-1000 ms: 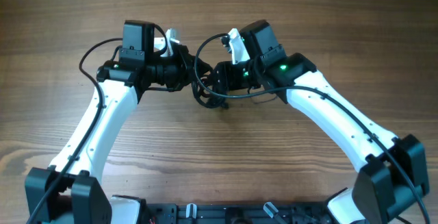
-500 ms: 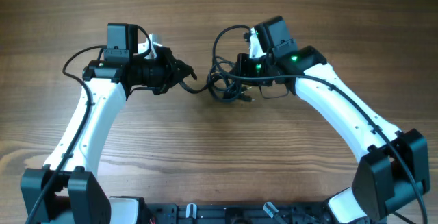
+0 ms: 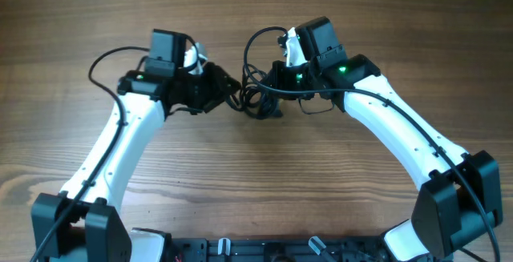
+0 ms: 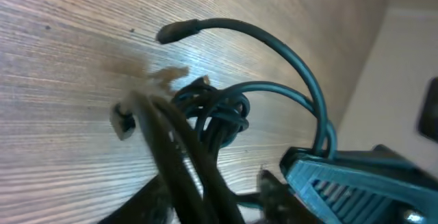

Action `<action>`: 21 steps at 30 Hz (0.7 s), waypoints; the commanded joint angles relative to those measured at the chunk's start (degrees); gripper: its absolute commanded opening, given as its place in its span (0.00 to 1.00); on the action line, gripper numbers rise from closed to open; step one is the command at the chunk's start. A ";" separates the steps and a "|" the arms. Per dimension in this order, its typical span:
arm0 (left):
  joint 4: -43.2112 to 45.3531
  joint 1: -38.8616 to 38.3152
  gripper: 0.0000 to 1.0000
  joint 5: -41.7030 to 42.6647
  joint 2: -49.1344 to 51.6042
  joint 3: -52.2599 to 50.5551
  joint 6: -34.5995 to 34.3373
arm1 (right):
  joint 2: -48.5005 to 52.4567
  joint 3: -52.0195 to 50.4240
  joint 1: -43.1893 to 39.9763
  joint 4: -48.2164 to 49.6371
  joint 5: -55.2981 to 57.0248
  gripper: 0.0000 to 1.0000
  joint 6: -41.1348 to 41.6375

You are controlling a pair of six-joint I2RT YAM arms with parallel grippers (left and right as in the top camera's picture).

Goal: Untangle cables

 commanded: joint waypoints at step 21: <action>-10.38 -2.47 0.43 -13.40 -12.07 2.19 8.87 | 0.04 0.81 0.09 -1.97 3.17 0.05 -1.46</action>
